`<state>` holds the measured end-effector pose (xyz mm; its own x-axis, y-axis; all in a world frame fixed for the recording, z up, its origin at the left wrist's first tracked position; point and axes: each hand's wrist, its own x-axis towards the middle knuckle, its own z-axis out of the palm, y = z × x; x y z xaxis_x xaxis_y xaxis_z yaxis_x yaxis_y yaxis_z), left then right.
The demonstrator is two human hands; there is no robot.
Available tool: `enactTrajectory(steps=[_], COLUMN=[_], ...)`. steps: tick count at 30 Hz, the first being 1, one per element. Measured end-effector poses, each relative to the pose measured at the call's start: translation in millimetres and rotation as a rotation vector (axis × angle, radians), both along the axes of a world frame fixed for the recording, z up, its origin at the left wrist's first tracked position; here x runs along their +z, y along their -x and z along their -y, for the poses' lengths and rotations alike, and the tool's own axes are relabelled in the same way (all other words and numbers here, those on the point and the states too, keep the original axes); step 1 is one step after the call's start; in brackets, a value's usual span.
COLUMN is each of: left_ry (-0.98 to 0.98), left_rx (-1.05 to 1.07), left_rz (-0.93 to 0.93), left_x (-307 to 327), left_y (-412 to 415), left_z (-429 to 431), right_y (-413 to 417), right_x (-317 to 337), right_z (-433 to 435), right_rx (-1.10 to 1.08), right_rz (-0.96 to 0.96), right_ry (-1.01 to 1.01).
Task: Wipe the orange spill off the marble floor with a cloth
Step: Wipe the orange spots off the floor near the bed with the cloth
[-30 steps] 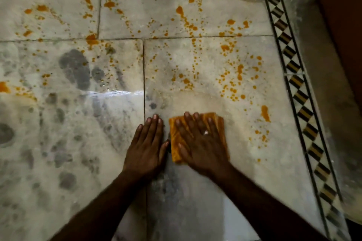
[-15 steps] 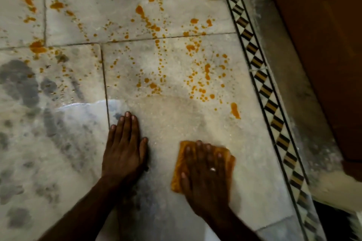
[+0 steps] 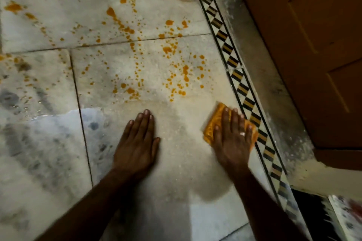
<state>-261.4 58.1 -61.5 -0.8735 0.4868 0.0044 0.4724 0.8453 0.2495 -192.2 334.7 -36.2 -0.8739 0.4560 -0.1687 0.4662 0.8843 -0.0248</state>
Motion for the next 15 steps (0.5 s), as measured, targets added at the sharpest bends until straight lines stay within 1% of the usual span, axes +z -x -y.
enactTrajectory(steps=[2, 3, 5, 8, 10, 11, 13, 15], left_ry=[0.006, 0.005, -0.001, -0.019, -0.024, -0.023, -0.017, -0.016], left_rx=[0.008, 0.013, 0.014, 0.002, -0.003, 0.003, 0.002, -0.006], left_rz=[0.001, -0.006, -0.033, -0.063, -0.068, -0.062, -0.033, -0.010], left_x=[-1, -2, -3, -3, -3, -3, -2, -1], left_y=[2, 2, 1, 0, 0, 2, 2, 4], left_z=[-10, -12, -11, -10, -10, -9, -8, -8], right_y=[-35, -48, -58, -31, 4, 23, 44, 44], right_x=[-1, -1, 0, 1, -1, -1, 3, 6], right_z=[20, 36, 71, 92, 77, 63, 28, -3], right_rx=[-0.055, -0.039, 0.063, 0.324, 0.389, 0.377, 0.283, 0.159], right_rz=[-0.013, -0.008, 0.001, -0.016, -0.015, -0.003, 0.033, 0.073], right_ry=[-0.043, -0.056, -0.044, 0.001, 0.008, 0.003, 0.011, 0.032])
